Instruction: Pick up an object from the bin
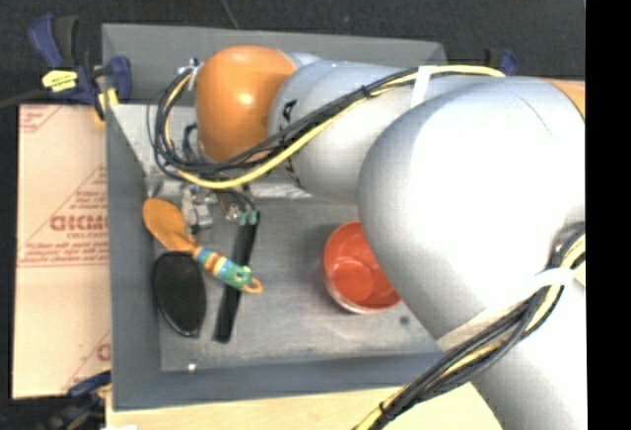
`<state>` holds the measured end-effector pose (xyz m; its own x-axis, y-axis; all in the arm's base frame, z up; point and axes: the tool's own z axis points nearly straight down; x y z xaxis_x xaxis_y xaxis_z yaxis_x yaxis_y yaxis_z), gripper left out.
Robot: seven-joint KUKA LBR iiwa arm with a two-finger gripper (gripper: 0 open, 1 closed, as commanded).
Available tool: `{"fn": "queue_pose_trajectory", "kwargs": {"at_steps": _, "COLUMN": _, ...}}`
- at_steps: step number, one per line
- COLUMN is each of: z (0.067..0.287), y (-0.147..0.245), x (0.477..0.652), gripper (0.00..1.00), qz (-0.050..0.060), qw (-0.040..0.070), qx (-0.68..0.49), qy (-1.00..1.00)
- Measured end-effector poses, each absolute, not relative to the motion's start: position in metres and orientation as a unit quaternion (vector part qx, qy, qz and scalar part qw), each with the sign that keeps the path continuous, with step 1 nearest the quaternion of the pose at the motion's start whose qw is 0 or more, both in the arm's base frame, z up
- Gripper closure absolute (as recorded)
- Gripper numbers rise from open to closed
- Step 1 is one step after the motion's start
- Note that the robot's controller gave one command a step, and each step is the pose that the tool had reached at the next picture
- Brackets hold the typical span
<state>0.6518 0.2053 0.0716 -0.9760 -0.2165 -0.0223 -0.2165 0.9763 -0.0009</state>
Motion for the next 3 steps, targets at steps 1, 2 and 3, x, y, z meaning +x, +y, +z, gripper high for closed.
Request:
{"fn": "queue_pose_trajectory", "kwargs": {"at_steps": 1, "z": 0.0716, "y": 0.2052, "x": 0.6518, "gripper": 0.0, "qz": 0.001, "qw": 0.011, "qx": -0.108, "qy": 0.994}}
{"fn": "queue_pose_trajectory", "kwargs": {"at_steps": 2, "z": 0.0712, "y": 0.2051, "x": 0.6515, "gripper": 1.0, "qz": 0.001, "qw": 0.011, "qx": -0.108, "qy": 0.994}}
{"fn": "queue_pose_trajectory", "kwargs": {"at_steps": 3, "z": 0.0712, "y": 0.2051, "x": 0.6515, "gripper": 1.0, "qz": 0.001, "qw": 0.01, "qx": -0.107, "qy": 0.994}}
